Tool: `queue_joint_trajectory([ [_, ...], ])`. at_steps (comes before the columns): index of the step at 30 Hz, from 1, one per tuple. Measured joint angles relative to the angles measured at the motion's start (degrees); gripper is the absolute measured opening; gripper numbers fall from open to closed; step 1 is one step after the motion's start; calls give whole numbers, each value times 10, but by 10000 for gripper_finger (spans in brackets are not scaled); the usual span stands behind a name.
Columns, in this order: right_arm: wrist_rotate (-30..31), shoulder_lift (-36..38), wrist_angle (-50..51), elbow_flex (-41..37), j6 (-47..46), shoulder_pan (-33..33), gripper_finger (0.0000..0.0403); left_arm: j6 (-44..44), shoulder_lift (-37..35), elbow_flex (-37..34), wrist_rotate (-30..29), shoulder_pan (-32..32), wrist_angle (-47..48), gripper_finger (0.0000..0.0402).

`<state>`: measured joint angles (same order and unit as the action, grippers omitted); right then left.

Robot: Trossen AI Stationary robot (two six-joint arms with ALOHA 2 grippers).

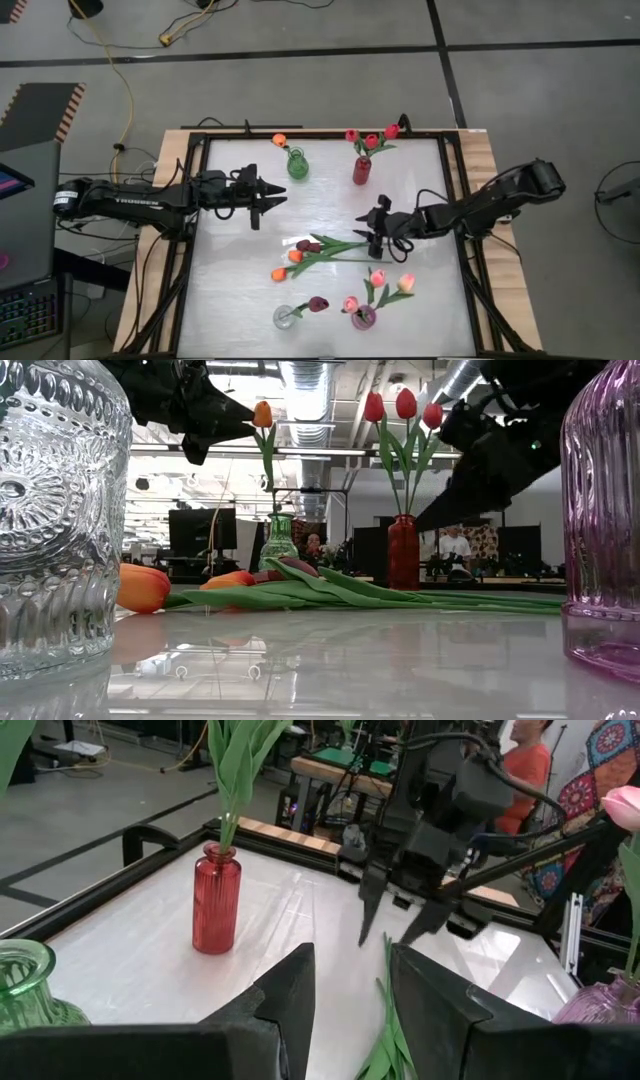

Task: Sort flowers into vase by color
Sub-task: Put the dark red flower into the transparent vase

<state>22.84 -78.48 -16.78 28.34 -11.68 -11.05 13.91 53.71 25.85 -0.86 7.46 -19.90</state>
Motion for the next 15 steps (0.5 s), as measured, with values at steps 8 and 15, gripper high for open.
queue_joint_trajectory([
  [8,-54,-71,-34,0,-25,0,178,0,0,0,0,0,0,118],
  [15,-84,-103,-52,0,-39,1,178,0,0,0,0,0,0,118],
])
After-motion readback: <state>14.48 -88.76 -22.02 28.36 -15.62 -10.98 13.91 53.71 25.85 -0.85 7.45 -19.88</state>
